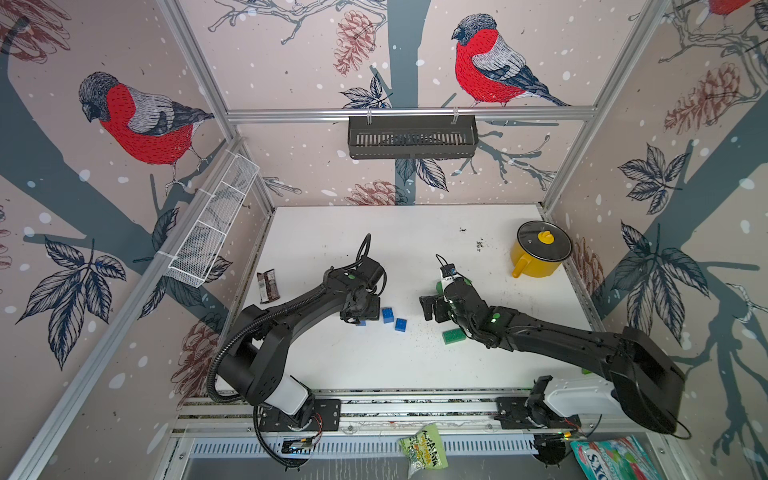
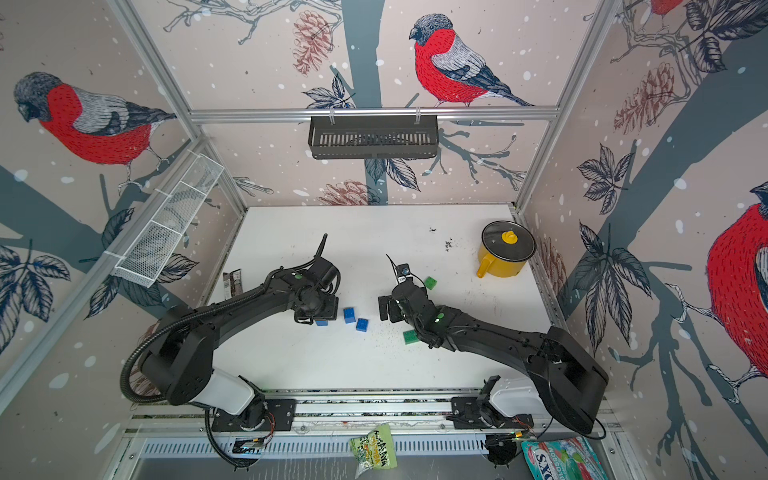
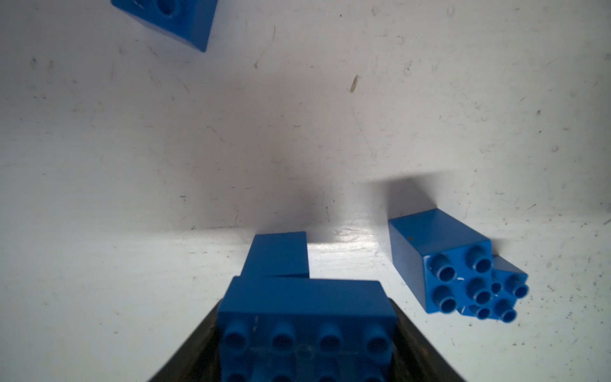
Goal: Assemble the letter h with lego
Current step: Assemble the lego brick with the lego brick.
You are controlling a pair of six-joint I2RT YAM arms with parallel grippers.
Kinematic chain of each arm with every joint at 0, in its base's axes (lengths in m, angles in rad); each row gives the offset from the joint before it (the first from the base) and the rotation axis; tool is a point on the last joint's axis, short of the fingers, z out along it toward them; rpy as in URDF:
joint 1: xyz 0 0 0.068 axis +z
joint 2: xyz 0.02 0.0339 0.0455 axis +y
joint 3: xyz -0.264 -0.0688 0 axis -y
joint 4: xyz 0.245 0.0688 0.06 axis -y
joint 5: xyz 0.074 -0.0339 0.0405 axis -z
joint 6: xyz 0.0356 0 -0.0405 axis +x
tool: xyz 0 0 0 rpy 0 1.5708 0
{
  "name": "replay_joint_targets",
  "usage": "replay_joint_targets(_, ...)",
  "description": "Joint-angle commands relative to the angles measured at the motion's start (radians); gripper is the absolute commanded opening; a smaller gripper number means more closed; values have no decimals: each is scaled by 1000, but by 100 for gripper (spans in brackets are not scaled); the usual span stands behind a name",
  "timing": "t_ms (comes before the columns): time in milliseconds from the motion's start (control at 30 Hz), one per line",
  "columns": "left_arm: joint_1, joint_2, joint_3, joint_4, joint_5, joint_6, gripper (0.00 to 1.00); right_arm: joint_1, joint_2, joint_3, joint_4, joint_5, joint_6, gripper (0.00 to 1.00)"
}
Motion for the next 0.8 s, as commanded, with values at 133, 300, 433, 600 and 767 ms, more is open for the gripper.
replay_joint_targets(133,0,-7,-27,6,28,-29,64,4,0,9,17,22,-3,100)
replay_joint_targets(300,0,-16,-42,10,31,-39,64,4,-1,9,17,22,-4,100)
replay_joint_targets(433,0,-22,-17,-10,24,-34,64,4,-1,9,18,23,-3,100)
replay_joint_targets(600,0,-18,19,-32,15,-23,64,6,-3,9,17,25,-3,99)
replay_joint_targets(767,0,-15,27,-46,8,-18,64,6,-5,7,17,29,-4,100)
